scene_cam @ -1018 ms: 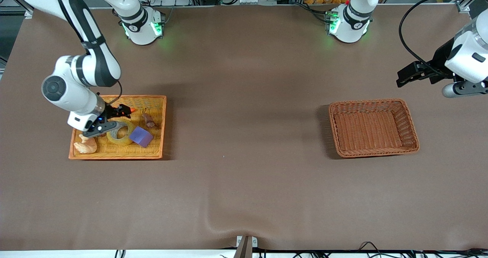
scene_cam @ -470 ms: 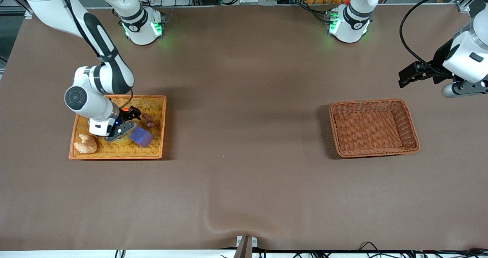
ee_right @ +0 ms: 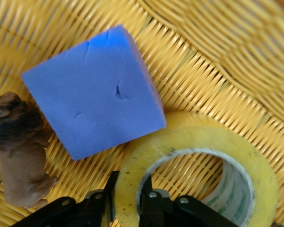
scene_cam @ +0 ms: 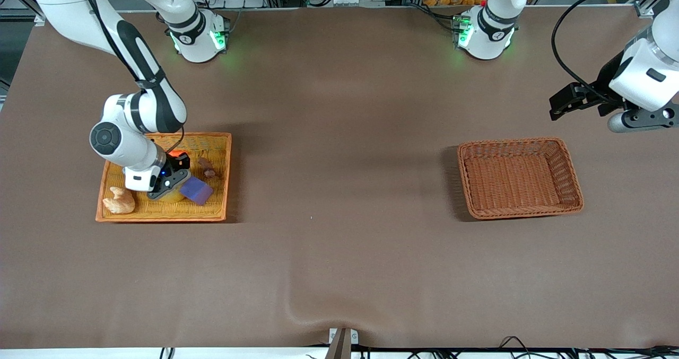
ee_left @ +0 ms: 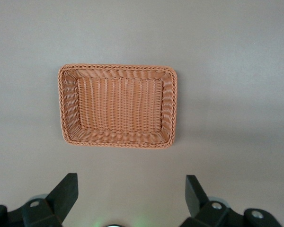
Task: Transfer tape with both arms
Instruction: 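Close the right gripper on the tape roll's rim, then lift the tape roll with the right gripper toward the table middle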
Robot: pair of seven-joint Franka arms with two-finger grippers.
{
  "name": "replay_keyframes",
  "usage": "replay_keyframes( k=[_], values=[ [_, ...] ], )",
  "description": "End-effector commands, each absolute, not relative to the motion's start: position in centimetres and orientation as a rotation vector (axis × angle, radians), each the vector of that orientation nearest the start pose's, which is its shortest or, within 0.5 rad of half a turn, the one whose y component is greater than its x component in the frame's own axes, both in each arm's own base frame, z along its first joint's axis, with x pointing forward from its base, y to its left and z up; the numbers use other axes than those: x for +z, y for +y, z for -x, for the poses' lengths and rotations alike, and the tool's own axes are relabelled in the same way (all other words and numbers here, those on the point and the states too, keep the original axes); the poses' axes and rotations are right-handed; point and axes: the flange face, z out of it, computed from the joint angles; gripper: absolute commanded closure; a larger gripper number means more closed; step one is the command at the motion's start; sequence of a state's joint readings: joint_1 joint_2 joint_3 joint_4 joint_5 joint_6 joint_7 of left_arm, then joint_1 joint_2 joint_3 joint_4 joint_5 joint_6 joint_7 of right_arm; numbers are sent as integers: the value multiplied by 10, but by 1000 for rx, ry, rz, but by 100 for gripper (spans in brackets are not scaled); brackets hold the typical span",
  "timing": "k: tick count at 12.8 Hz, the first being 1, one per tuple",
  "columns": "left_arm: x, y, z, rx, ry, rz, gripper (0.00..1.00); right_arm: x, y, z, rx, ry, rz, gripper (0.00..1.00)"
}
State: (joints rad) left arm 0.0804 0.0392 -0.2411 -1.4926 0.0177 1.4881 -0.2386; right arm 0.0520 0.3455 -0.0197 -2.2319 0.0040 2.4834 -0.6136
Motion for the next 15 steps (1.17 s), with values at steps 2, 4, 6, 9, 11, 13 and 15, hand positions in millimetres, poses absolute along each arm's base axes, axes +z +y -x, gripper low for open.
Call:
replay_keyframes(
  k=[2,4,6,9,11,13,15],
  values=[
    [652,-91,-540,17,-78,3111,0,304,22,-573,275,-995,2909,100],
    [654,-101,-534,26,-45,3109,0,367,42,-594,356,-1022,2877,100],
    [654,-100,-534,37,-45,3120,0,389,74,-603,294,-979,2853,100],
    [653,-99,-534,45,-49,3128,0,394,168,-621,223,-835,2841,100],
    [653,-100,-534,45,-49,3128,0,376,245,-623,248,-667,2859,100],
    [653,-98,-533,50,-51,3128,0,360,326,-616,197,-511,2909,100],
    [653,-94,-534,50,-63,3128,0,328,415,-598,93,-356,2930,100]
  ],
)
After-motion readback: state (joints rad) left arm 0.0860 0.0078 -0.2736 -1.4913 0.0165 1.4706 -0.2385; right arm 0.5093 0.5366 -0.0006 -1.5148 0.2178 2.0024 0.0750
